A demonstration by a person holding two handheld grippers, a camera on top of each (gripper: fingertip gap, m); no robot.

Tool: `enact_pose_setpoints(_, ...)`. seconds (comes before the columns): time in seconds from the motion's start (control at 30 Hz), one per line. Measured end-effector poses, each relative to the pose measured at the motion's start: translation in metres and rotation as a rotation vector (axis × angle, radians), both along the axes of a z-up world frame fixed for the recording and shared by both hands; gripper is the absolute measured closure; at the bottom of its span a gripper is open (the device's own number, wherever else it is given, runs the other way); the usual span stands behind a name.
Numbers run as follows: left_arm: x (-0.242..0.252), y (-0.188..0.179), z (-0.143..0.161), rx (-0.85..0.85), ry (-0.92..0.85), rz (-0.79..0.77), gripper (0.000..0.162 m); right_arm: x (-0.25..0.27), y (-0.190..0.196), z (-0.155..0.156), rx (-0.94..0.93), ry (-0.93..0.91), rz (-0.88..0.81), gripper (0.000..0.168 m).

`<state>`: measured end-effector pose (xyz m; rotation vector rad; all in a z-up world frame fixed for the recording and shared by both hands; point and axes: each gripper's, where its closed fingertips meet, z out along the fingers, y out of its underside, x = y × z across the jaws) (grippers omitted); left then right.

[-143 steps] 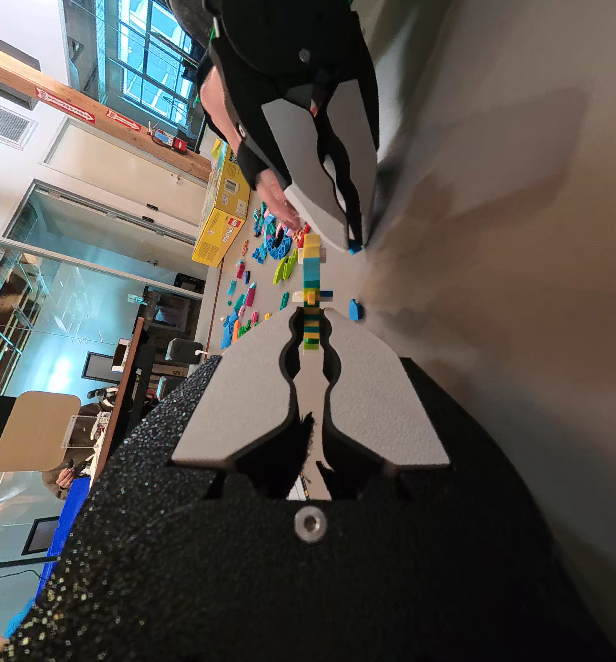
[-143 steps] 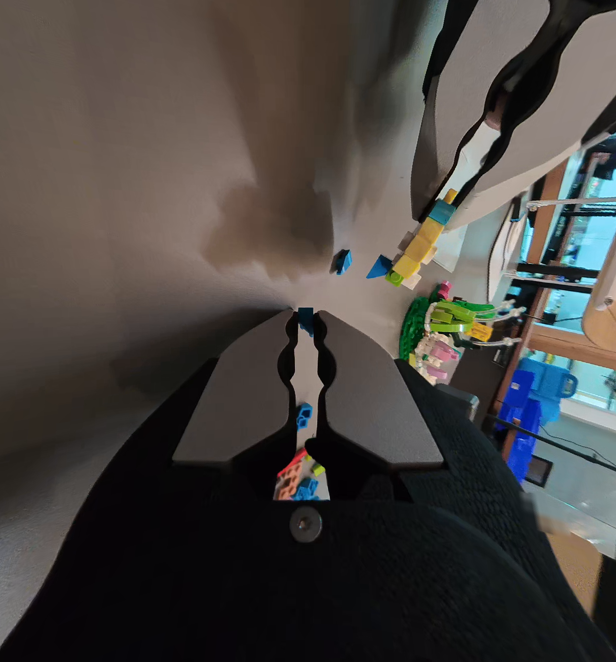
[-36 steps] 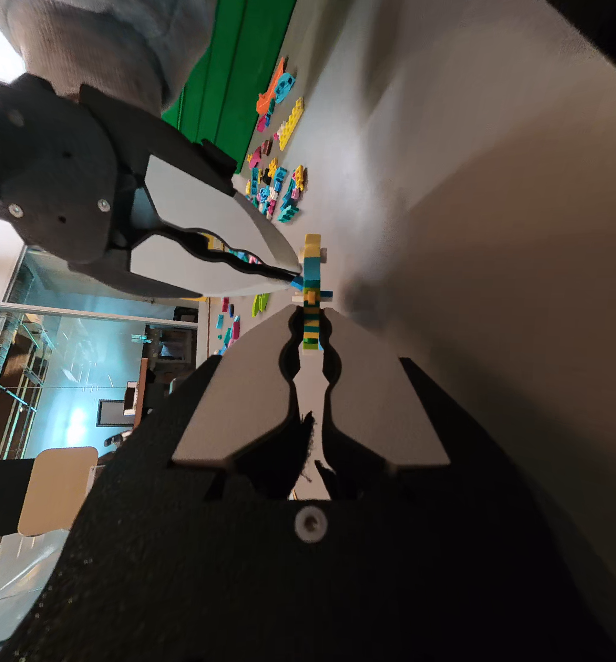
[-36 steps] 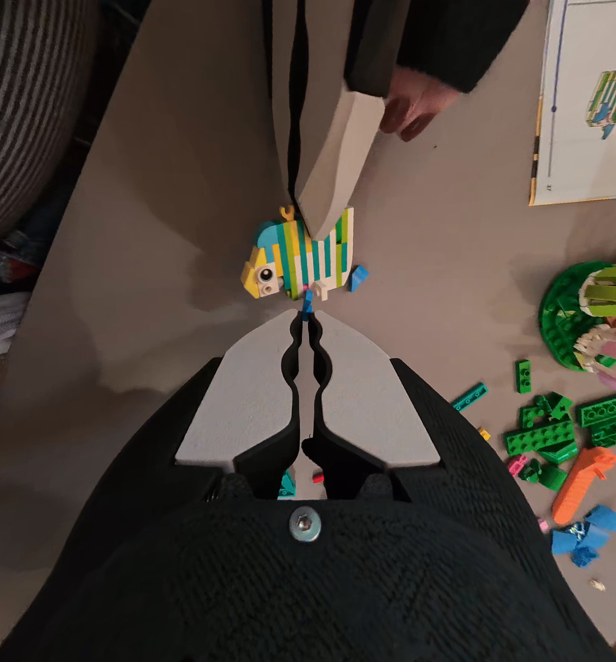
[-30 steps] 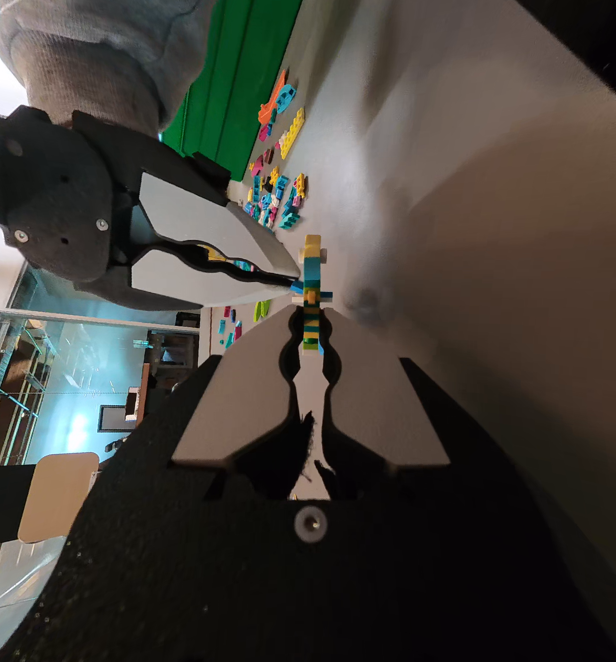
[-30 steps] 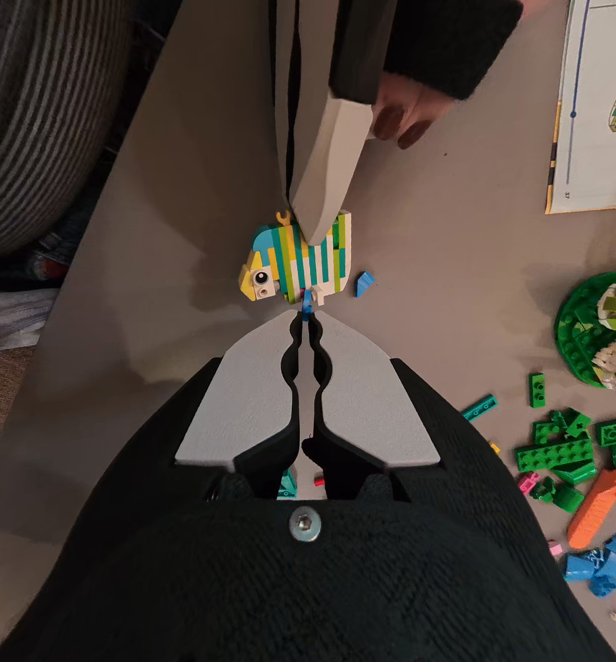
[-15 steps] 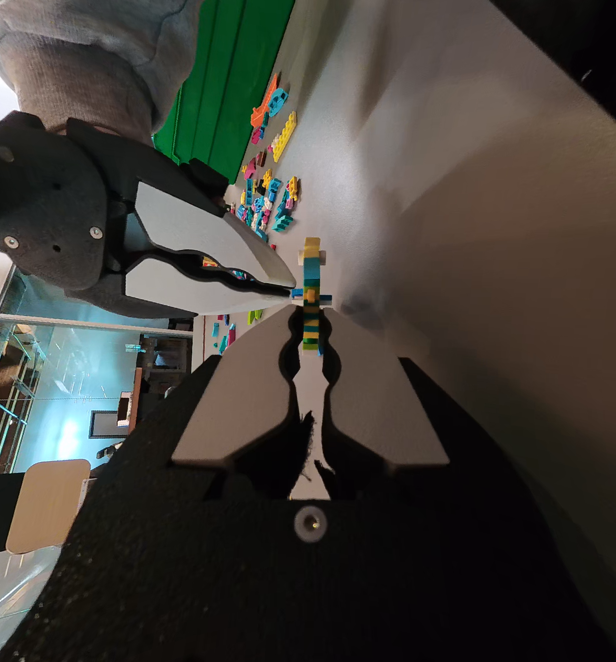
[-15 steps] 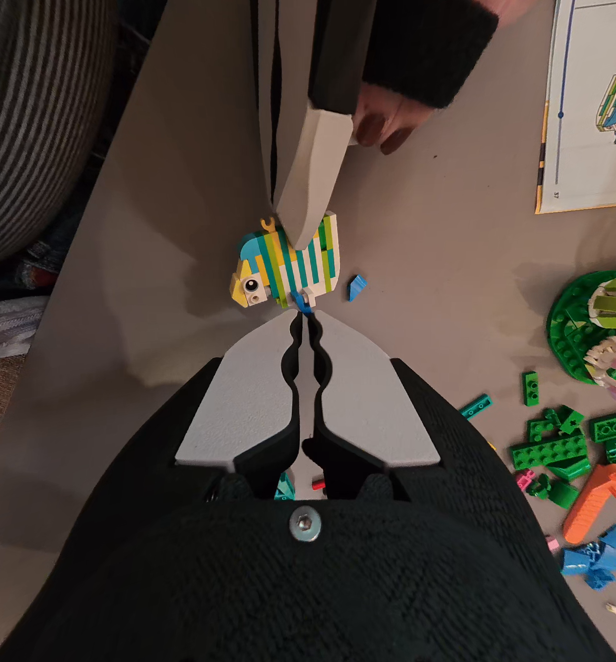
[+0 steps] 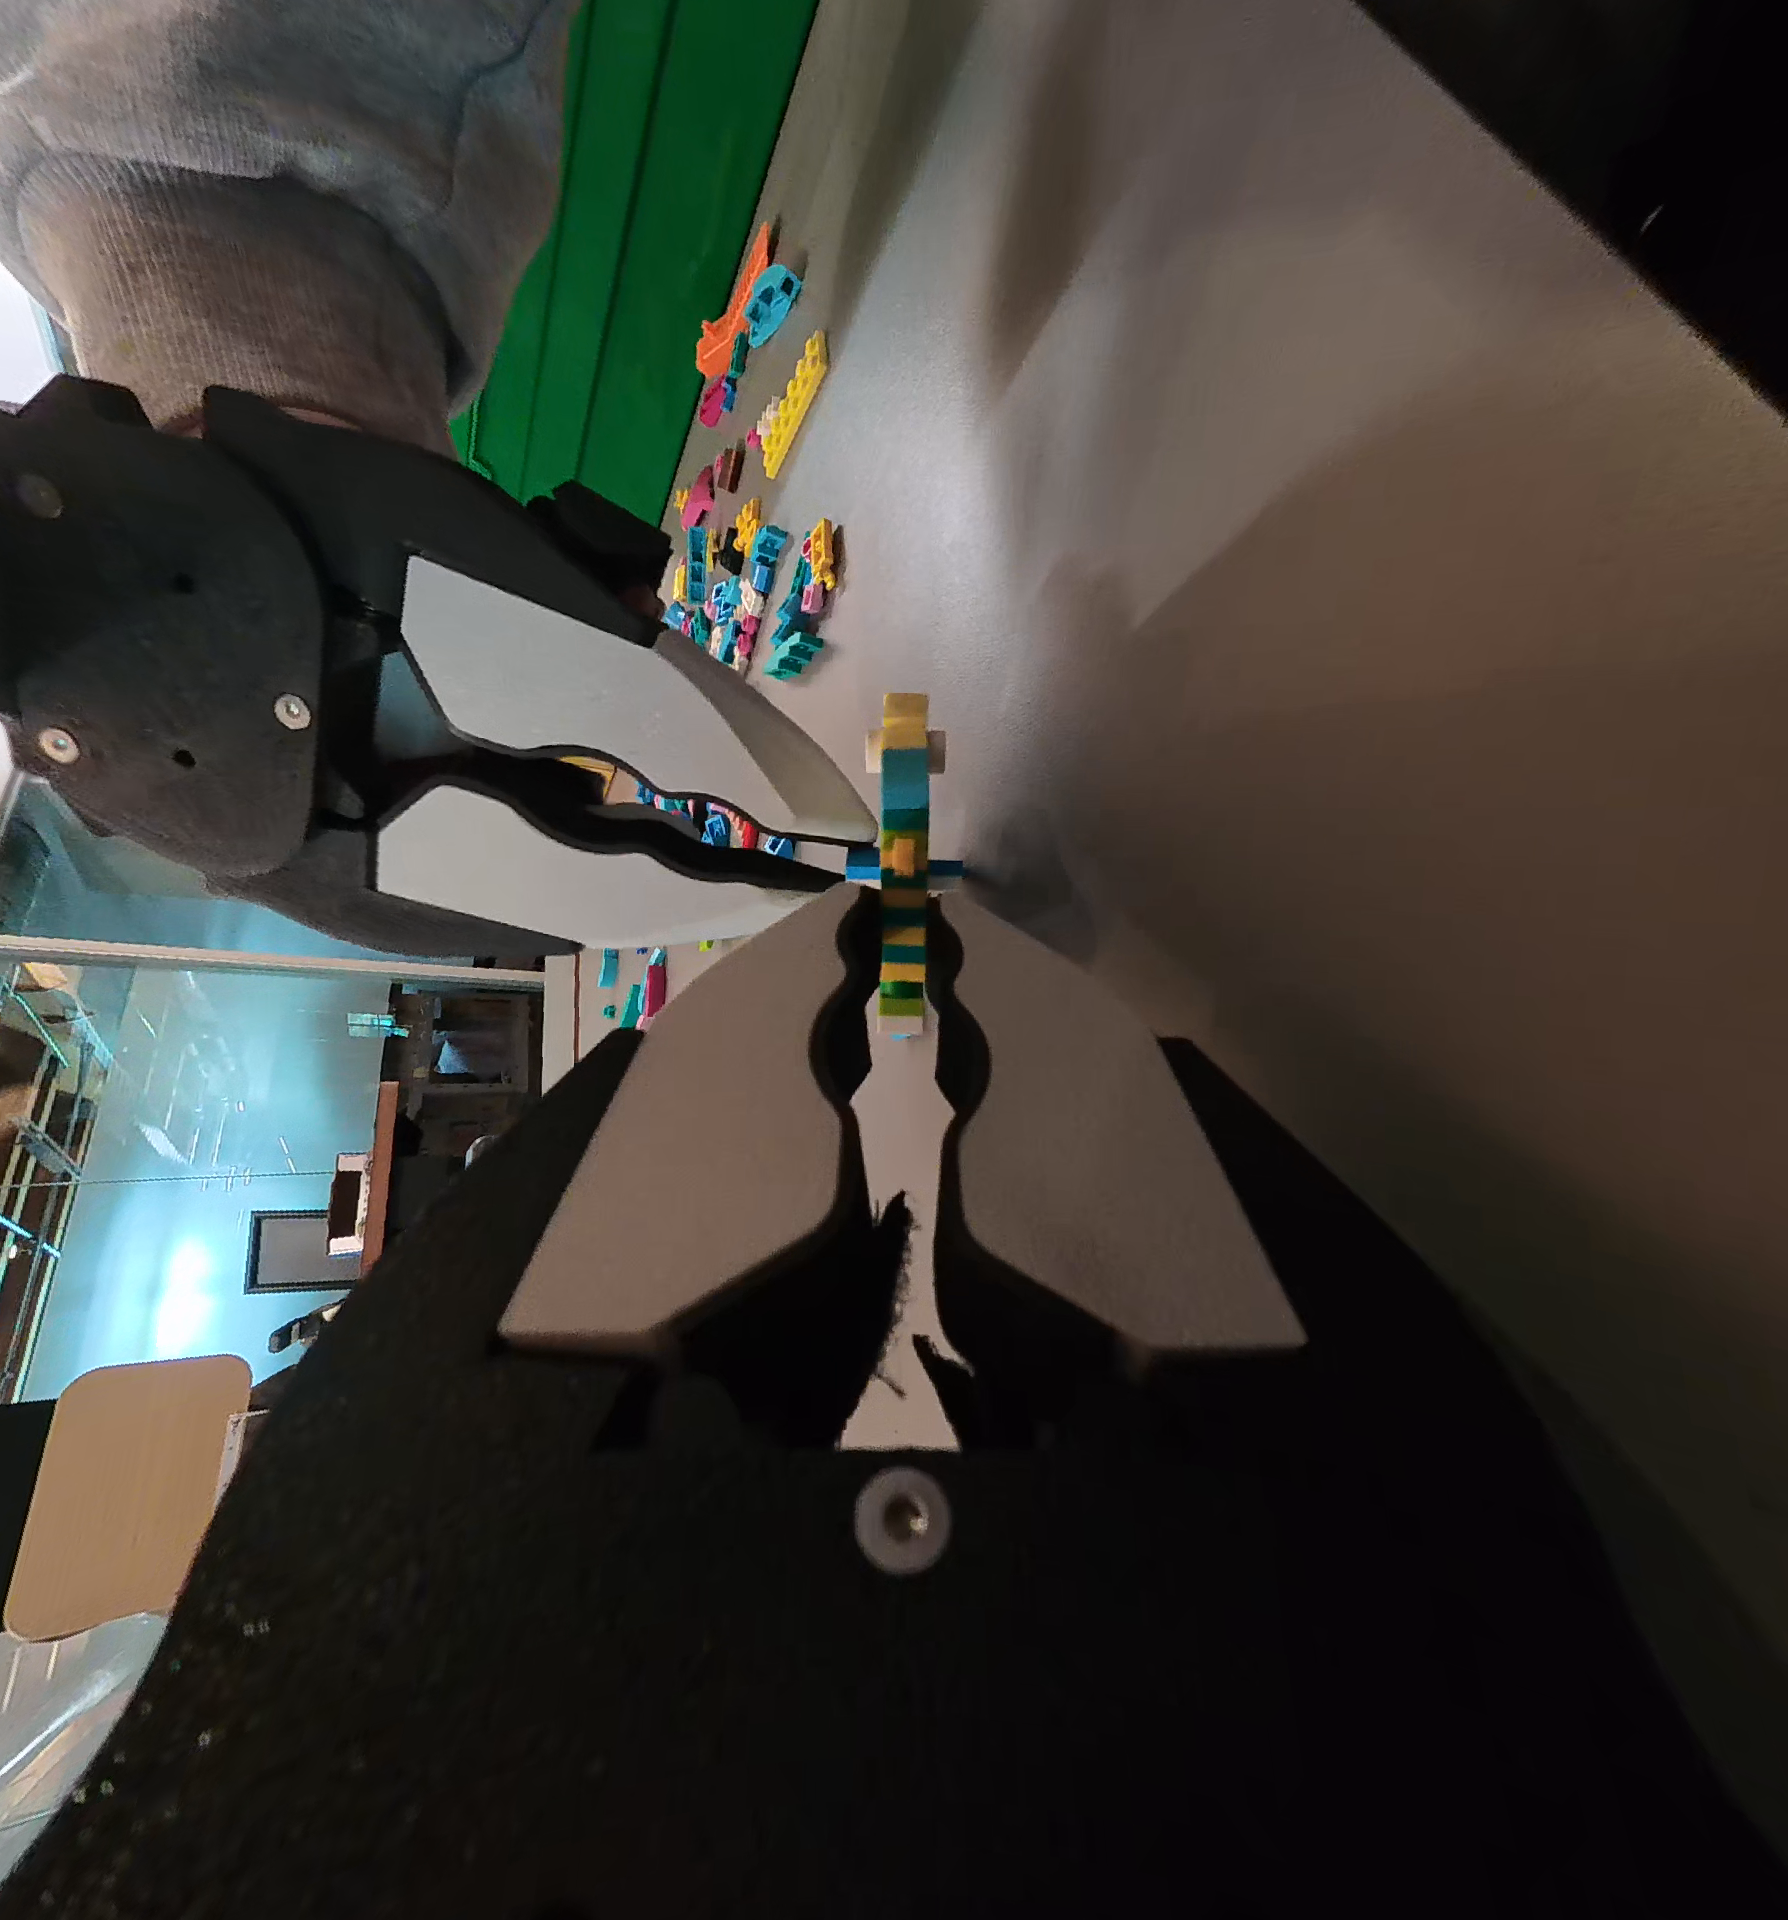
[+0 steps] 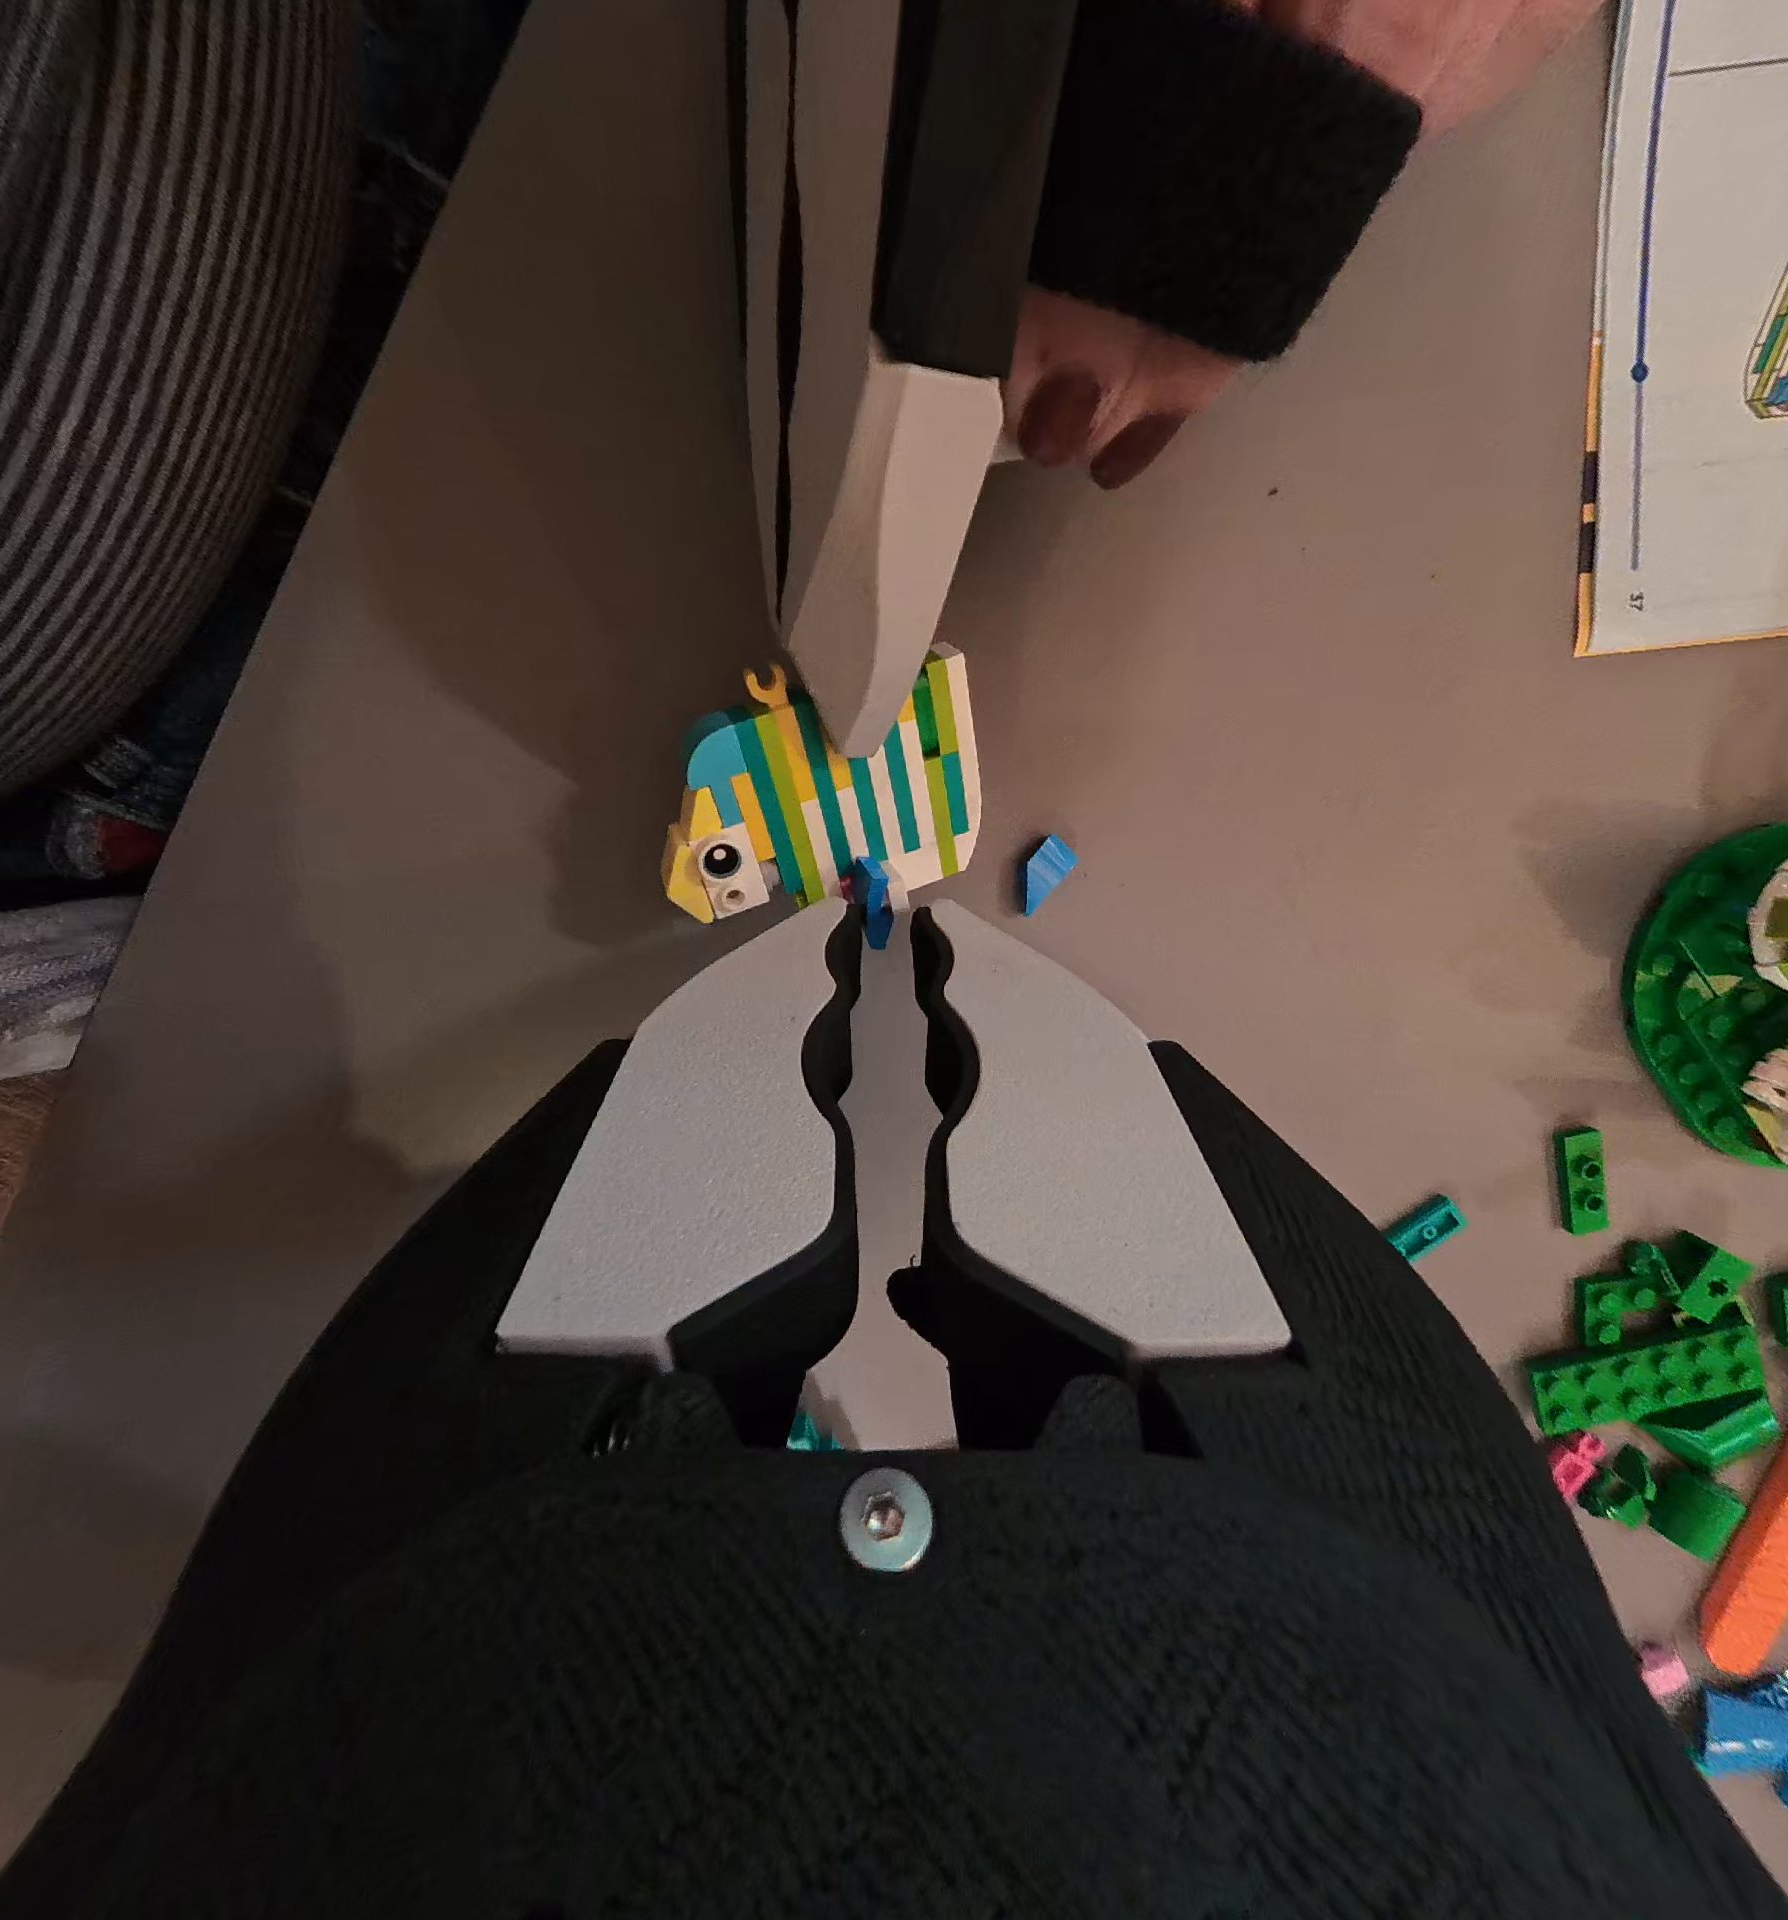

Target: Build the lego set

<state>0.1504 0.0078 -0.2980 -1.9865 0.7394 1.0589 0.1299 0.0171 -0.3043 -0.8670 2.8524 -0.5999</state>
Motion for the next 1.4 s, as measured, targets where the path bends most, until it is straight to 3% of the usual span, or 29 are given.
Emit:
enact_pose_setpoints(0.03, 0.0003, 0.0001, -0.0001, -0.001, 0.001, -0.002, 0.154, 0.0007, -0.0001, -0.0004, 0.001, -0.012, 0.003, 0.160)
enact_pose_setpoints(0.3, 0.0046, 0.0009, 0.0003, 0.007, -0.017, -0.036, 0.154, 0.0058, -0.0008, -0.0017, -0.006, -0.076, 0.095, 0.161)
enact_pose_setpoints(0.63, 0.0071, 0.0006, 0.0024, 0.029, -0.062, -0.065, 0.154, 0.0057, -0.0014, -0.0024, -0.075, 0.139, 0.345, 0.165)
enact_pose_setpoints(1.0, 0.0054, 0.0000, 0.0044, 0.034, -0.068, -0.060, 0.155, 0.0051, -0.0019, -0.0026, -0.013, 0.015, 0.149, 0.164)
enact_pose_setpoints(1.4, 0.0045, -0.0016, 0.0053, 0.037, -0.079, -0.060, 0.154, 0.0054, -0.0008, -0.0032, -0.026, 0.040, 0.182, 0.165)
